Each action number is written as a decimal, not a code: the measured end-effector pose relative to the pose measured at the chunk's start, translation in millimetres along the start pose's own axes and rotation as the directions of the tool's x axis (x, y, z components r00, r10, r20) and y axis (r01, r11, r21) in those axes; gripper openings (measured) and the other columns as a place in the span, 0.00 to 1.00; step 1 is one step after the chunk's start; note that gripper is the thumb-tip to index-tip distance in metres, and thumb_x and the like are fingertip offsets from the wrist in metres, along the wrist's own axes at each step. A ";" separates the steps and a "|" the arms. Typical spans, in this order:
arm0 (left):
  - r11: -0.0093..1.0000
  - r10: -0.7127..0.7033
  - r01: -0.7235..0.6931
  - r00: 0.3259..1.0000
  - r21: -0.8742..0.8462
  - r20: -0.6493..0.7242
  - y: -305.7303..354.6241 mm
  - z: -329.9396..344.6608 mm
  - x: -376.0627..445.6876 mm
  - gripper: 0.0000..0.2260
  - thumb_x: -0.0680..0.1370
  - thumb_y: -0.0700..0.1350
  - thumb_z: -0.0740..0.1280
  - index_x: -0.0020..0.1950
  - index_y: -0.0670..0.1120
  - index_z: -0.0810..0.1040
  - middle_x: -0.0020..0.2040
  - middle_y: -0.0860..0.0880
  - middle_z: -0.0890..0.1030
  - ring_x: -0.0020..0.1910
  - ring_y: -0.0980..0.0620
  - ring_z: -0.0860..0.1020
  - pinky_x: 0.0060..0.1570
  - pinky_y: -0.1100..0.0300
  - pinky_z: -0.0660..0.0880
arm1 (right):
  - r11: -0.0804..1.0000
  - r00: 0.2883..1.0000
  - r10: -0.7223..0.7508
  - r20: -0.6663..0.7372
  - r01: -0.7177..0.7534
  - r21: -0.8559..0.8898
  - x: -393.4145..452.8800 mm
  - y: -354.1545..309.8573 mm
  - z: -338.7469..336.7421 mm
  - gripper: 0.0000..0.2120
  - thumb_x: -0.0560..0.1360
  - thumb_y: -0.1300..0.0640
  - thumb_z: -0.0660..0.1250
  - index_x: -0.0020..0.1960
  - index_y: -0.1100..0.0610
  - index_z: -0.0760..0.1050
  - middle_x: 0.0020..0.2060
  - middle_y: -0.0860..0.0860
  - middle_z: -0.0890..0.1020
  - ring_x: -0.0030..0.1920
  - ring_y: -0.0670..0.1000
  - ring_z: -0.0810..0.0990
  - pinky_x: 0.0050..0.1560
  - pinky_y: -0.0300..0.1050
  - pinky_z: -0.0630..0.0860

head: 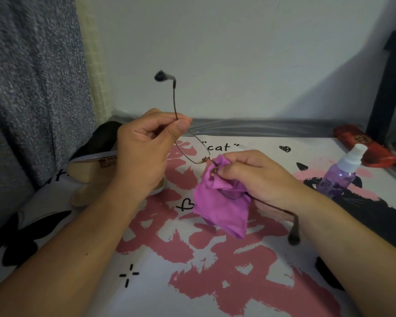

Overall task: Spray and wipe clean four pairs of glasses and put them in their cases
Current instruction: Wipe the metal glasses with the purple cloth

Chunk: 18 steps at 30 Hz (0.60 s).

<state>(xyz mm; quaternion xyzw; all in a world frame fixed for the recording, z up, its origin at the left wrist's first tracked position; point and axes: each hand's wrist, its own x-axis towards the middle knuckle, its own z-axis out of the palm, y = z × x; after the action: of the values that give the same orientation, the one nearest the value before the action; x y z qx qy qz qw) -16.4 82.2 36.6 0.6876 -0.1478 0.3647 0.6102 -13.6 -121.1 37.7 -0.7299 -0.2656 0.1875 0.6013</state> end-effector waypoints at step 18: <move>0.997 0.055 -0.052 0.998 0.062 -0.040 -0.7 -1.3 1.7 0.08 0.76 0.38 0.73 0.48 0.52 0.83 0.41 0.53 0.81 0.41 0.63 0.79 0.45 0.69 0.74 | 0.979 0.965 0.092 0.246 -0.133 0.153 -2.0 -0.4 -25.8 0.13 0.78 0.68 0.65 0.61 0.72 0.75 0.54 0.70 0.80 0.51 0.56 0.81 0.54 0.44 0.80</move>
<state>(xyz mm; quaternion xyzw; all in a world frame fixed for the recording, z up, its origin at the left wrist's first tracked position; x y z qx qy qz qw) -15.2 84.0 37.2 0.6939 -0.1421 0.3996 0.5818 0.1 -142.3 43.3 -0.6629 -0.2769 0.3292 0.6128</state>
